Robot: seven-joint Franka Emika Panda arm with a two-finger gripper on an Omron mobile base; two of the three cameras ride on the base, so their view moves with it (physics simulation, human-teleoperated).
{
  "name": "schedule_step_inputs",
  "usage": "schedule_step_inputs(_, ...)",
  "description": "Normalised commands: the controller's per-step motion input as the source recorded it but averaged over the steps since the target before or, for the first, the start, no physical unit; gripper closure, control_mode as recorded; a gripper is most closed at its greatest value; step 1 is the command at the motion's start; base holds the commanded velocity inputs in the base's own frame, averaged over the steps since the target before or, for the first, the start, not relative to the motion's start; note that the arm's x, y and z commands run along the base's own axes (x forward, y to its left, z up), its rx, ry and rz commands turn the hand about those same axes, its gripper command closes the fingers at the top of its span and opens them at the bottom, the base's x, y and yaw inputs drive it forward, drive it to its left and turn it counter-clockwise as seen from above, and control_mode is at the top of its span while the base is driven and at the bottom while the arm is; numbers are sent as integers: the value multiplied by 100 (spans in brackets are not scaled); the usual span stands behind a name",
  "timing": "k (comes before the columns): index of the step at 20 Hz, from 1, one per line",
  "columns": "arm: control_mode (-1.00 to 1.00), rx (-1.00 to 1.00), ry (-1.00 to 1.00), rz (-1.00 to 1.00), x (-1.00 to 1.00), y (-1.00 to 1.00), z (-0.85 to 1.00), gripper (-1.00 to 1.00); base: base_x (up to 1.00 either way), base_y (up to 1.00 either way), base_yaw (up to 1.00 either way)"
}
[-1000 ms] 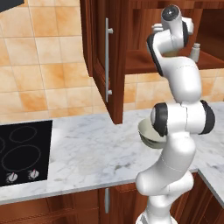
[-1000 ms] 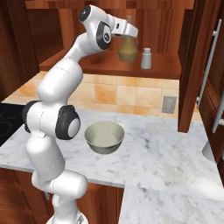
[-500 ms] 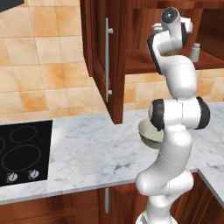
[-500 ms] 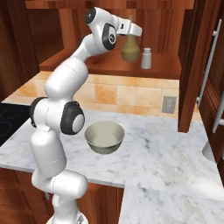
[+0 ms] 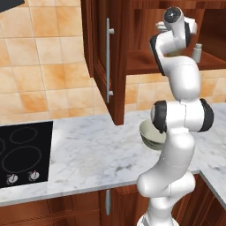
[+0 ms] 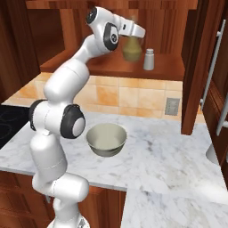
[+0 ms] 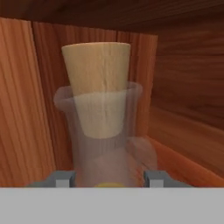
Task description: Retrieve the bottle and the shaker from the cabinet and place them next to the mixing bowl on the counter. Then add garlic from the fridge to the mixing bowl.
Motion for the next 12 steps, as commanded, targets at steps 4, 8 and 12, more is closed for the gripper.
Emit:
schedule_step_inputs(4, -100, 2, -30, 0, -81, 26, 0, 100, 0, 0, 0)
schedule_step_inputs(8, -100, -1, -41, 0, -94, 49, 0, 100, 0, 0, 0)
schedule_step_inputs(12, -100, 0, -19, 2, -98, 24, 19, 100, 0, 0, 0)
